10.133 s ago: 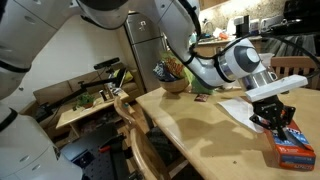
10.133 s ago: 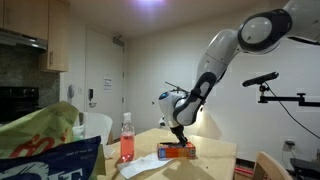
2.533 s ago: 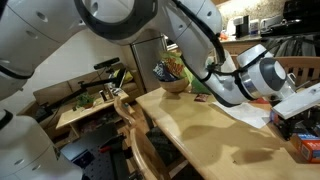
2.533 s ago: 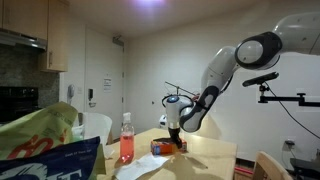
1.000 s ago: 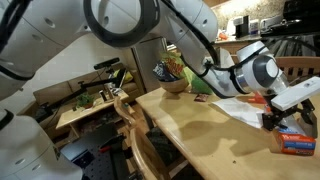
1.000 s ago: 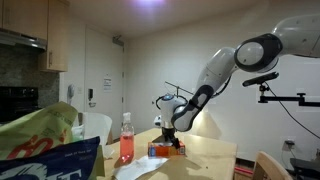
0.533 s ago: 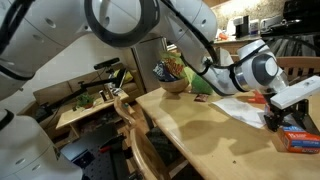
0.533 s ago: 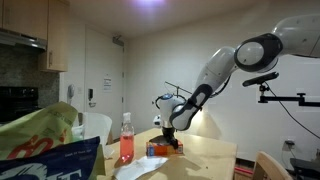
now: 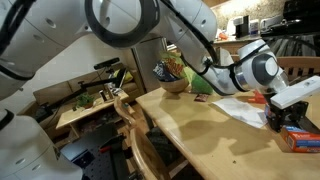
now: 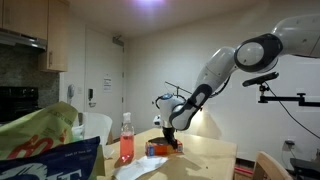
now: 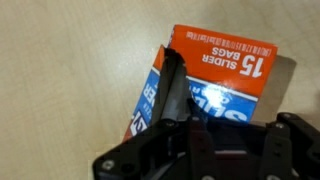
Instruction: Take a ziplock bag out of the box and put it on the table
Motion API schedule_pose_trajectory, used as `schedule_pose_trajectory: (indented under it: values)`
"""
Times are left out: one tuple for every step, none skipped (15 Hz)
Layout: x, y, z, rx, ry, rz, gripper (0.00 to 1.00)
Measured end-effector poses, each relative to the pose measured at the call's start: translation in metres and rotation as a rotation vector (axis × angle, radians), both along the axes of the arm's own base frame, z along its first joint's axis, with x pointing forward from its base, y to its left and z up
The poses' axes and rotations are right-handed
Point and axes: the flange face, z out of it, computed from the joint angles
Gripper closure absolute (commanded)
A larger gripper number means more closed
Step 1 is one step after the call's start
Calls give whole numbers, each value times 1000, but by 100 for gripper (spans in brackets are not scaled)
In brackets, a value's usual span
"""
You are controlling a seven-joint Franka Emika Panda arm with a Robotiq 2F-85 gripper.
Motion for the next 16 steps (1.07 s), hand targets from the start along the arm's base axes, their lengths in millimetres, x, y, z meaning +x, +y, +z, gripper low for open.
schedule_pose_trajectory:
  values:
    - [1, 0, 1, -2, -1, 1, 100]
    - [1, 0, 2, -6, -3, 2, 100]
    - [2, 0, 2, -9, -4, 4, 100]
    - [2, 0, 3, -13, -5, 5, 100]
    - [3, 0, 4, -18, -6, 7, 100]
    - [3, 1, 4, -24, -6, 10, 100]
    - [4, 1, 5, -31, -6, 12, 100]
    - [4, 1, 6, -36, -6, 13, 100]
    - [4, 1, 6, -40, -6, 15, 92]
    - [5, 1, 7, -43, -6, 16, 74]
    - [5, 1, 7, -45, -8, 15, 68]
    - [6, 0, 8, -46, -11, 13, 60]
    - [7, -1, 9, -47, -15, 11, 53]
    - [8, -2, 9, -46, -18, 8, 45]
    - [8, -2, 10, -45, -22, 4, 38]
    - [9, -4, 10, -44, -24, 0, 30]
